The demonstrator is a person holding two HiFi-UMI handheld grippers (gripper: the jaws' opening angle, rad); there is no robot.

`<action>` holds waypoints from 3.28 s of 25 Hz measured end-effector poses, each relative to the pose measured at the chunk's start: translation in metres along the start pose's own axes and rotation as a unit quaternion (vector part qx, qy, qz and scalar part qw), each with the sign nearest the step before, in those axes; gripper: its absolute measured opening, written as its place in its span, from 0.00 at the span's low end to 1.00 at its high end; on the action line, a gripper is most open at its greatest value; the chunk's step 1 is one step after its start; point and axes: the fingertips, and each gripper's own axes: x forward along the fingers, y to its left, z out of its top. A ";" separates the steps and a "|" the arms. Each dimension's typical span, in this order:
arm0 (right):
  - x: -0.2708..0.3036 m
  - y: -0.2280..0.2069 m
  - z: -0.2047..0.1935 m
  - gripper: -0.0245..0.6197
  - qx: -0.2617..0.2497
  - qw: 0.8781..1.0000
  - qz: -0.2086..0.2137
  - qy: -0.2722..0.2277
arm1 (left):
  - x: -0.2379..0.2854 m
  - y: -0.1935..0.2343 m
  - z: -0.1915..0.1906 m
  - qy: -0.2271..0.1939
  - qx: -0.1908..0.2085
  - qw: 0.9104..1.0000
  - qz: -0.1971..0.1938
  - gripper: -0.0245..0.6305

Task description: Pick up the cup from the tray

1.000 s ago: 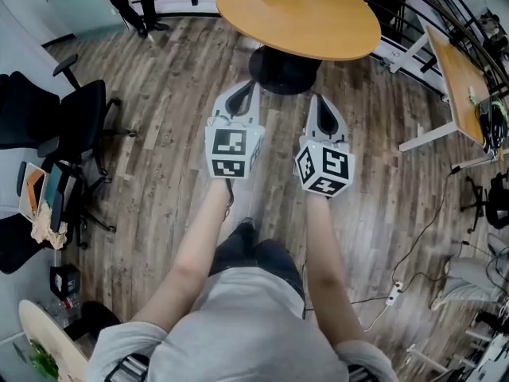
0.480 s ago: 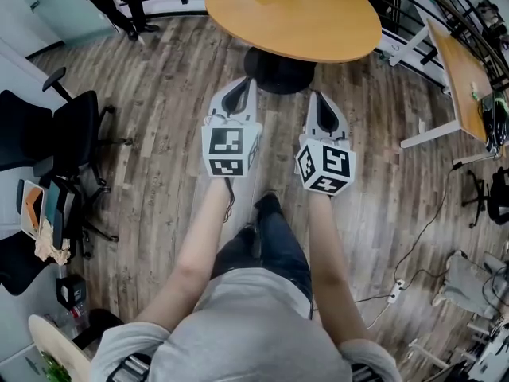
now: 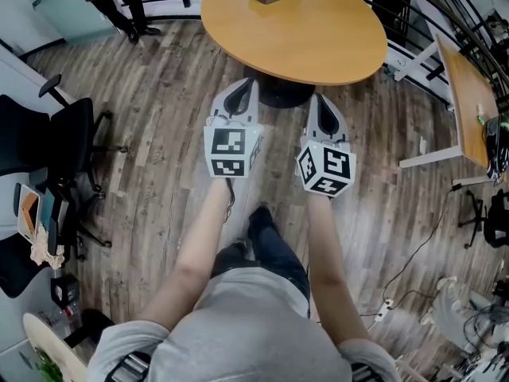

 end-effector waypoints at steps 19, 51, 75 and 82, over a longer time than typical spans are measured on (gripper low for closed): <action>0.118 -0.076 -0.001 0.05 0.009 0.999 0.034 0.003 | 0.136 0.002 0.006 0.011 0.009 1.000 0.023 0.05; 0.350 -0.099 -0.010 0.05 0.015 1.000 0.013 0.016 | 0.350 0.123 -0.001 0.016 -0.001 1.000 0.000 0.05; 0.488 -0.174 -0.026 0.05 0.013 0.999 0.040 0.032 | 0.497 0.143 -0.012 0.036 -0.007 0.999 0.017 0.05; 0.534 -0.220 -0.027 0.05 -0.004 0.998 0.053 0.038 | 0.548 0.137 -0.015 0.045 -0.010 0.998 0.030 0.05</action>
